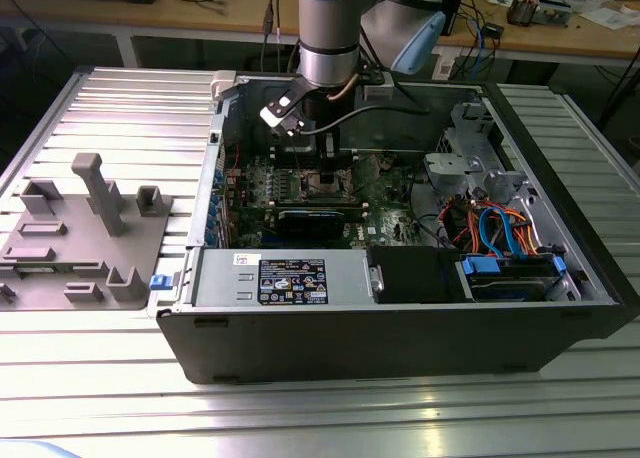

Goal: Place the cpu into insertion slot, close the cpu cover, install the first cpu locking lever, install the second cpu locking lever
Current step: 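Place the cpu into insertion slot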

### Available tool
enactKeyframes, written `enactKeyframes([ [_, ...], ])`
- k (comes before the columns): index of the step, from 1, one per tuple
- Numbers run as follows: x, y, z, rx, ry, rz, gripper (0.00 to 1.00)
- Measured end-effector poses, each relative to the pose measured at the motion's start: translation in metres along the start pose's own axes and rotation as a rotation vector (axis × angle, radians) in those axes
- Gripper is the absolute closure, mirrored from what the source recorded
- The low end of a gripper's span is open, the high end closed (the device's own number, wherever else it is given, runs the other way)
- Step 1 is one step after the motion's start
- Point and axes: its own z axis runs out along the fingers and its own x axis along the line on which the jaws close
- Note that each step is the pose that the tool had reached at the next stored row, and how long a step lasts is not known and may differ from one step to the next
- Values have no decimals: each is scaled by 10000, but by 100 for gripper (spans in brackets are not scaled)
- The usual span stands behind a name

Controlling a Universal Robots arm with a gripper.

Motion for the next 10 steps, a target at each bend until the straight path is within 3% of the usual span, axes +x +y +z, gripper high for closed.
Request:
enactKeyframes([
  [2, 0, 0, 0, 6, 0, 0, 73],
  [3, 0, 0, 0, 8, 0, 0, 86],
  [10, 0, 0, 0, 42, 0, -2, 89],
])
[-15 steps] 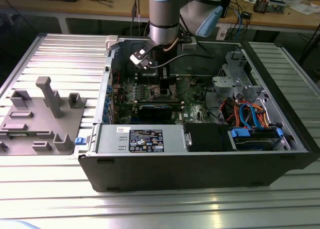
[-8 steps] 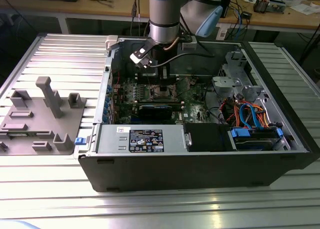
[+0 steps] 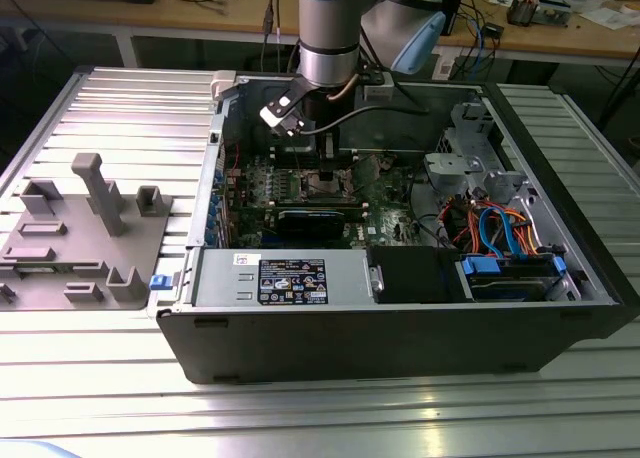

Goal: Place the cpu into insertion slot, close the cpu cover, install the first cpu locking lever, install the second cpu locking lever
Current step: 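Place the cpu into insertion slot, then close the cpu cover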

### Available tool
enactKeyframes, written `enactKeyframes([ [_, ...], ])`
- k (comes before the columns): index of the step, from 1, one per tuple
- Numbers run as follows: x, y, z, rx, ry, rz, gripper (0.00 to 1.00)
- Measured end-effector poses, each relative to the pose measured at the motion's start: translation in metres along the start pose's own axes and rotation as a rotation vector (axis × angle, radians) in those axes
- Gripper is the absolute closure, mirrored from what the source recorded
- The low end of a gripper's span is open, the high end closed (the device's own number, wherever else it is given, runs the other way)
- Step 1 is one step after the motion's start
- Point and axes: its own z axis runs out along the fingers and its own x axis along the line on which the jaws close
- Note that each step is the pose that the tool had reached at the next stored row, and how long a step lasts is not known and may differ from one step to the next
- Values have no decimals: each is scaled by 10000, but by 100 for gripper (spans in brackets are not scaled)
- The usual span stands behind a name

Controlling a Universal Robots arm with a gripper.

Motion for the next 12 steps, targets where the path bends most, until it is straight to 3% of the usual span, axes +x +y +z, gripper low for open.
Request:
enactKeyframes([
  [12, 1, 7, 1, 59, 4, -6, 89],
])
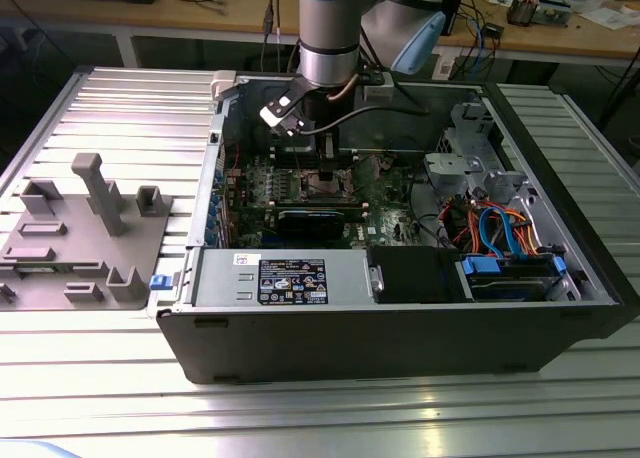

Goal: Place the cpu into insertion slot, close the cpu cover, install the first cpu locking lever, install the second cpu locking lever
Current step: 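Close the cpu cover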

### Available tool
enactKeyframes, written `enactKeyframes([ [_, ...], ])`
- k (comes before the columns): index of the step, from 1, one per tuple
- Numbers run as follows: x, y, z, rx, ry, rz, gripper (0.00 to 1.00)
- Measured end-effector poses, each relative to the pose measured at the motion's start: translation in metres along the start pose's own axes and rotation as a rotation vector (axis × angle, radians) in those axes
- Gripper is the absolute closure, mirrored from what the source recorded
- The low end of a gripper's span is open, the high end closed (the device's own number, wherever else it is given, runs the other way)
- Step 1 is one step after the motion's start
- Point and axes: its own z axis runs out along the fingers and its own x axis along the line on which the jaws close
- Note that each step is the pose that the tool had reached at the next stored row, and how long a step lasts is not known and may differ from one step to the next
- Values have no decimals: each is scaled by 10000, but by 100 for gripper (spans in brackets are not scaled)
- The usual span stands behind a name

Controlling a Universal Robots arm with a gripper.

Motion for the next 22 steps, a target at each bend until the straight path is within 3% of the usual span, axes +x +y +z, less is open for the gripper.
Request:
enactKeyframes([
  [1, 0, 7, 0, 62, 5, -2, 89],
  [2, -1, 19, -2, 228, 14, -11, 89],
  [3, -1, 23, -4, 313, 20, -15, 89],
  [5, -1, 27, -5, 409, 29, -20, 89],
  [11, -3, 30, -43, 415, 30, -20, 89],
  [22, -19, 45, -326, 415, 30, -20, 89],
])
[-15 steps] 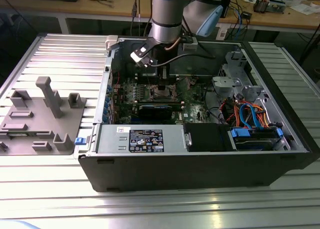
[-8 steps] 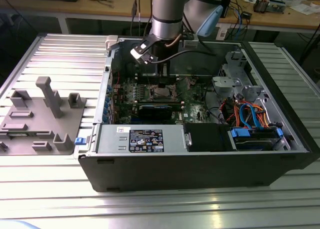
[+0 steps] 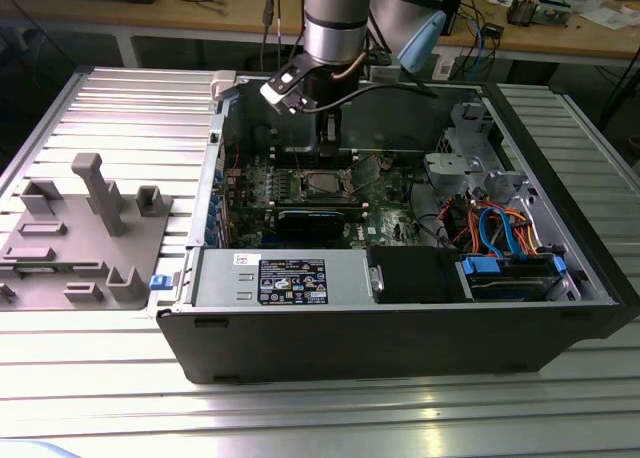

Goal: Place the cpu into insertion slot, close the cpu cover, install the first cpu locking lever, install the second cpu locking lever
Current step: 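Close the cpu cover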

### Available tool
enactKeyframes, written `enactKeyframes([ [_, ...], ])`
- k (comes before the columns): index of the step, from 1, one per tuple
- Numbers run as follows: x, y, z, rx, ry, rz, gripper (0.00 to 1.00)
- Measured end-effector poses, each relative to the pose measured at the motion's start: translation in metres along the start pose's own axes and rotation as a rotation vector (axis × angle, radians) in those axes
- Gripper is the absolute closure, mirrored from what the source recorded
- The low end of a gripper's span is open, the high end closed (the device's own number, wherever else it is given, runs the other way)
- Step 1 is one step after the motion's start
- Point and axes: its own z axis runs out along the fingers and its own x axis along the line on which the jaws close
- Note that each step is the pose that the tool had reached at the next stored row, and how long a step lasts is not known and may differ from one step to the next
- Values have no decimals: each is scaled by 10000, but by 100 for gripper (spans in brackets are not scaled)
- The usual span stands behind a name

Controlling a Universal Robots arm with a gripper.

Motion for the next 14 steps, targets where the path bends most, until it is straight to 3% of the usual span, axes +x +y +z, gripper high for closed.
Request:
enactKeyframes([
  [5, -5, 1, -92, 0, 0, 0, 89],
  [14, -6, 1, -112, 0, 0, 0, 89],
])
